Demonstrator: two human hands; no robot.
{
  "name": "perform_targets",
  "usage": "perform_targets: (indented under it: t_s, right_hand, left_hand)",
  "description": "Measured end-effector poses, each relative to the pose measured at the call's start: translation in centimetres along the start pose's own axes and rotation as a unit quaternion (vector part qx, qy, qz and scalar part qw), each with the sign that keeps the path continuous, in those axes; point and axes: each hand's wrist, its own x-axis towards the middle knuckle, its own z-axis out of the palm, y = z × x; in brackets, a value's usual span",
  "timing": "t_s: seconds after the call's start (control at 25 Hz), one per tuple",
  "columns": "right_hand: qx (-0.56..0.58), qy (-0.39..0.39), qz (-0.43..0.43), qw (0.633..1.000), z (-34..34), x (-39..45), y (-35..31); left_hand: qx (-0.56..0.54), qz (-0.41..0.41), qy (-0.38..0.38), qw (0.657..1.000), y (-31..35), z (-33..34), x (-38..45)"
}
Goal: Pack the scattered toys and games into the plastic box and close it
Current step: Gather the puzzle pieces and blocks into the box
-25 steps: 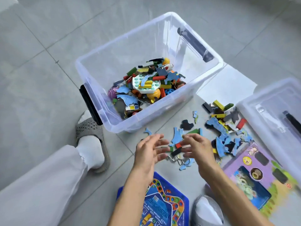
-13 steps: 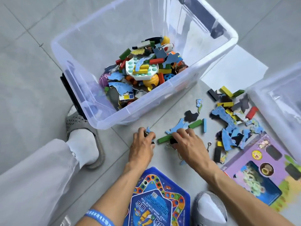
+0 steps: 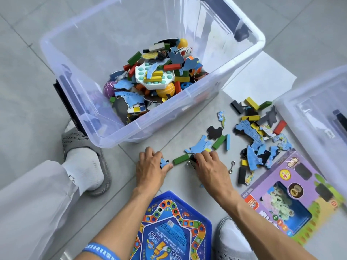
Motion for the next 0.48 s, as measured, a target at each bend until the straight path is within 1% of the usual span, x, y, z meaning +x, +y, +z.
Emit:
perform_targets:
  t_s: [0.08, 0.16, 0.24, 0.28, 0.32, 0.4, 0.48]
  right_hand:
    - [-0.002, -0.007, 0.027, 1.0, 0.3, 0.2, -0.3]
    - [0.009, -0.007, 0.061, 0.998, 0.4, 0.5, -0.5]
    - [0.069, 0.0, 0.082, 0.994, -0.2, 1.1, -0.8]
    - [0.098, 0.015, 0.069, 0.993, -0.6, 1.3, -1.1]
    - [0.108, 0.03, 0.039, 0.993, -0.8, 1.5, -1.5]
    - [0.083, 0.033, -0.042, 0.995, -0.6, 1.8, -2.5]
    - [0.032, 0.01, -0.109, 0.993, 0.1, 2.0, -3.0]
  left_hand:
    - [-0.047, -0.006, 0.025, 0.999, 0.6, 0.5, -0.9]
    - [-0.09, -0.019, 0.033, 0.995, 1.4, 1.0, -1.6]
    - [-0.11, -0.034, 0.023, 0.993, 2.0, 1.2, -1.9]
    - [-0.112, -0.039, 0.018, 0.993, 2.1, 1.2, -1.9]
    - [-0.111, -0.042, 0.015, 0.993, 2.2, 1.3, -1.8]
    - [-0.118, -0.046, 0.023, 0.992, 2.2, 1.3, -1.6]
    - [-0.126, -0.047, 0.027, 0.991, 2.1, 1.3, -1.6]
